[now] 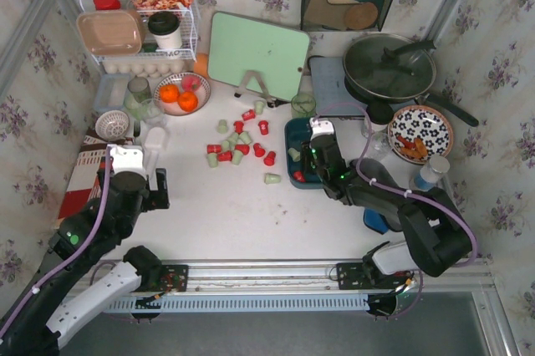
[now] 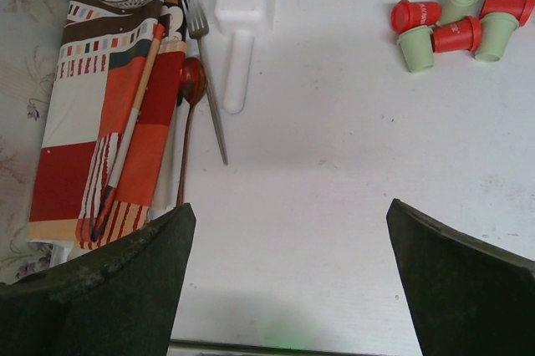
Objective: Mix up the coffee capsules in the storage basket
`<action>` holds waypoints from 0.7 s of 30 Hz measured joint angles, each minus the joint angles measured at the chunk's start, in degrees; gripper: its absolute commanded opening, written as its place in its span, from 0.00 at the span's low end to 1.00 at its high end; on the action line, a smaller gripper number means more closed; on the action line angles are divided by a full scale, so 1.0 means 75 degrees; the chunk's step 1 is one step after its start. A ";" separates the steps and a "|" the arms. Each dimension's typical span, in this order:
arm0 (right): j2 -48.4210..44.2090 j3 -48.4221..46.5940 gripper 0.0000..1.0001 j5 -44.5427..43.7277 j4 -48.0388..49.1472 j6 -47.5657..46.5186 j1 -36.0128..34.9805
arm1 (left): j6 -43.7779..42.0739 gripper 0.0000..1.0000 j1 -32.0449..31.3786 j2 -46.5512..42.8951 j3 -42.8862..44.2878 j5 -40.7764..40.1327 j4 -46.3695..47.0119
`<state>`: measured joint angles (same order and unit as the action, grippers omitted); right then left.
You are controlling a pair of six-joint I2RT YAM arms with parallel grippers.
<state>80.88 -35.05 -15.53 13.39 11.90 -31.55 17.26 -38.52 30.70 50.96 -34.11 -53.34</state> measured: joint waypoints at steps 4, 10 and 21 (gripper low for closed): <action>-0.0239 -0.0044 0.65 0.0000 -0.0085 0.0003 0.0000 | -0.0032 0.99 0.0058 0.0020 -0.0003 0.0114 0.0076; -0.0519 -0.0335 0.64 0.0125 -0.0455 0.0015 -0.0067 | -0.0082 0.99 0.0189 0.0038 -0.0003 0.0332 0.0154; -0.0291 -0.0962 0.62 0.0122 -0.0609 -0.0029 -0.2008 | -0.0137 0.99 0.0341 -0.0181 -0.0023 0.0656 0.0291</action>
<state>78.70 -42.26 -14.61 8.82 11.68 -46.61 16.23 -35.97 29.34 50.78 -29.19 -51.16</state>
